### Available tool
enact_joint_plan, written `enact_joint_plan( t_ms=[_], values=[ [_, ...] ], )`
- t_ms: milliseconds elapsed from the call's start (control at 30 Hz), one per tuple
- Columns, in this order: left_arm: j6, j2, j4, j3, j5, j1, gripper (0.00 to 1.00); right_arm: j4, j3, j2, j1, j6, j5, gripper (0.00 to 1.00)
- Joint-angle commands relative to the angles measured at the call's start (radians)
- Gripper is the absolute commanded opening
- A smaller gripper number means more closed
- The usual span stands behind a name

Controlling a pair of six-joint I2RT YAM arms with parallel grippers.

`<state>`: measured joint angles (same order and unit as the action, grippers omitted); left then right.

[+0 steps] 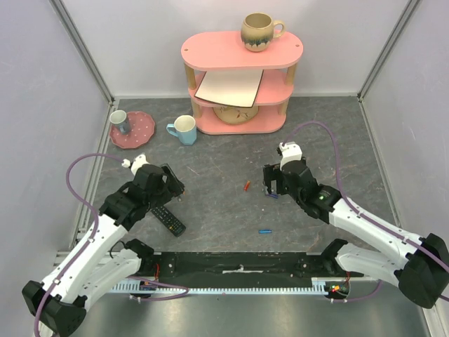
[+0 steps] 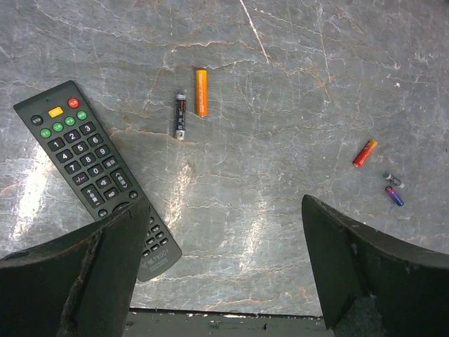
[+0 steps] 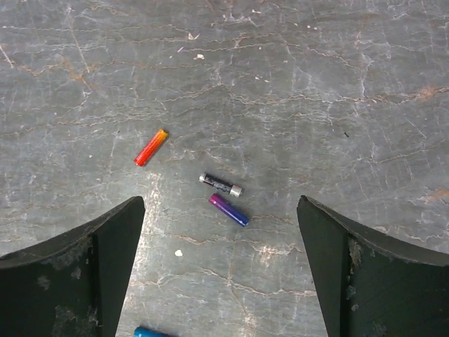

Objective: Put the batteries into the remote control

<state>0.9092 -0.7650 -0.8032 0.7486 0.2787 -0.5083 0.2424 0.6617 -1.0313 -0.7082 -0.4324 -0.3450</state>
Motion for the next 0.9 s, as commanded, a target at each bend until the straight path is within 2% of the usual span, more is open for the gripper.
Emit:
enact_joint_plan(
  t_ms=[0, 200, 367, 467, 533, 633, 867],
  values=[
    [0.030, 0.027, 0.002, -0.017, 0.045, -0.002, 0.94, -0.023, 0.064, 0.000, -0.027, 0.026, -0.031, 0.98],
    [0.077, 0.044, -0.008, -0.055, 0.043, -0.002, 0.93, -0.006, 0.113, -0.018, -0.042, 0.023, -0.037, 0.98],
    [0.160, 0.020, -0.033, -0.097, 0.039, -0.003, 0.96, -0.023, 0.086, -0.027, -0.042, -0.058, -0.088, 0.98],
    [0.262, 0.050, -0.027, -0.158, 0.014, -0.004, 0.94, -0.049, 0.064, -0.013, -0.043, -0.066, -0.039, 0.98],
    [0.340, 0.073, -0.030, -0.207, -0.003, -0.004, 0.87, -0.046, 0.064, -0.016, -0.043, -0.054, 0.019, 0.98],
    [0.428, 0.076, -0.070, -0.230, 0.010, -0.004, 0.84, -0.031, 0.069, -0.029, -0.043, -0.052, 0.055, 0.98],
    [0.502, 0.001, -0.111, -0.196, 0.088, -0.004, 0.83, -0.034, 0.061, -0.023, -0.045, -0.052, 0.104, 0.98]
  ],
)
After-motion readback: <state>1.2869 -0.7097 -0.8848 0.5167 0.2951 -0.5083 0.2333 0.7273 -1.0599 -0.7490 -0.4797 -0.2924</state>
